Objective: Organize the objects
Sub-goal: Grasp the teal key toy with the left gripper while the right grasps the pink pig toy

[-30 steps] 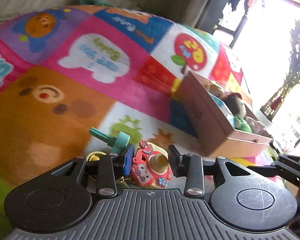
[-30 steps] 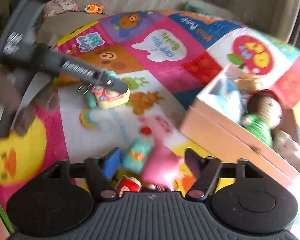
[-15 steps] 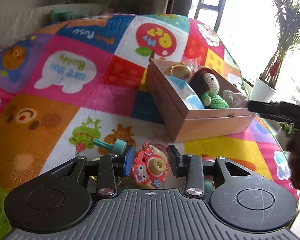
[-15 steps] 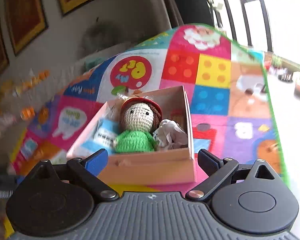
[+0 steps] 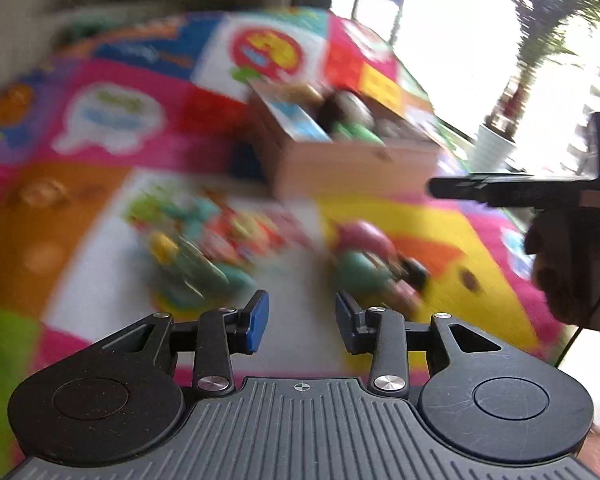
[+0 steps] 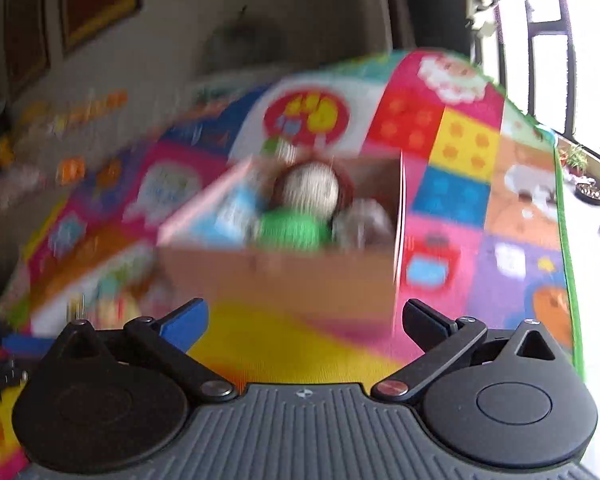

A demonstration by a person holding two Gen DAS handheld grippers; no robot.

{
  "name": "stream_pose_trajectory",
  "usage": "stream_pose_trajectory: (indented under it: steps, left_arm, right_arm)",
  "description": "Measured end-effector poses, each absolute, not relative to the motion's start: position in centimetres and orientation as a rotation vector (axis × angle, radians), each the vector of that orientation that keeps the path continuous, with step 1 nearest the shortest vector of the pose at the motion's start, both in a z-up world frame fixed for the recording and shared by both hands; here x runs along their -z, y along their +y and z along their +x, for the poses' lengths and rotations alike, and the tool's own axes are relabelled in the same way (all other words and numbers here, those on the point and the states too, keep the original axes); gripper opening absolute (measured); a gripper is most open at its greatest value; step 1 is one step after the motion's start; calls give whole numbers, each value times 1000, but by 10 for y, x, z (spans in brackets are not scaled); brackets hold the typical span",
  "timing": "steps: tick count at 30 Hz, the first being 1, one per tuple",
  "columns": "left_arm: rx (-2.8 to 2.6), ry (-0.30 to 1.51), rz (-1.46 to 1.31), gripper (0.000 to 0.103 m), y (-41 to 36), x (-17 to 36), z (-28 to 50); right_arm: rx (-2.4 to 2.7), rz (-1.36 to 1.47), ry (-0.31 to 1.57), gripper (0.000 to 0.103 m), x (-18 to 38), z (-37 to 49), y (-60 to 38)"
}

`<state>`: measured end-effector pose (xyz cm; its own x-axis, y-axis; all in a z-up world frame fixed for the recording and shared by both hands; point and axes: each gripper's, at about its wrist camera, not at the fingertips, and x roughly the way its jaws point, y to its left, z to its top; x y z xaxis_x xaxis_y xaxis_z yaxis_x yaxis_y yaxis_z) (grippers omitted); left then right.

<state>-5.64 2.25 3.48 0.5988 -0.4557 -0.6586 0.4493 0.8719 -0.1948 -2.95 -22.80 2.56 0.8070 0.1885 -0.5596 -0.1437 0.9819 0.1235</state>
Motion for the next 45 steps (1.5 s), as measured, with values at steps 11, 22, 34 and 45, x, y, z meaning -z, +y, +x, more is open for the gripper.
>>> stream_pose_trajectory:
  steps: [11,22,34,45]
  left_arm:
    - [682,755,24,41,-22,-29,-62]
    - [322,673,-11,40,14,-30,-24]
    - [507,664,112,38,-20,-25,-27]
    - [395,684,-72,39,49,-43,-32]
  right_arm:
    - [-33,2,767,103,9,-29,-230]
    - [-37,10,756,103,8,-33,-232]
    - [-41,25,749,103,7,-34,-234]
    - [-45,44,742,103,7,-35,-236]
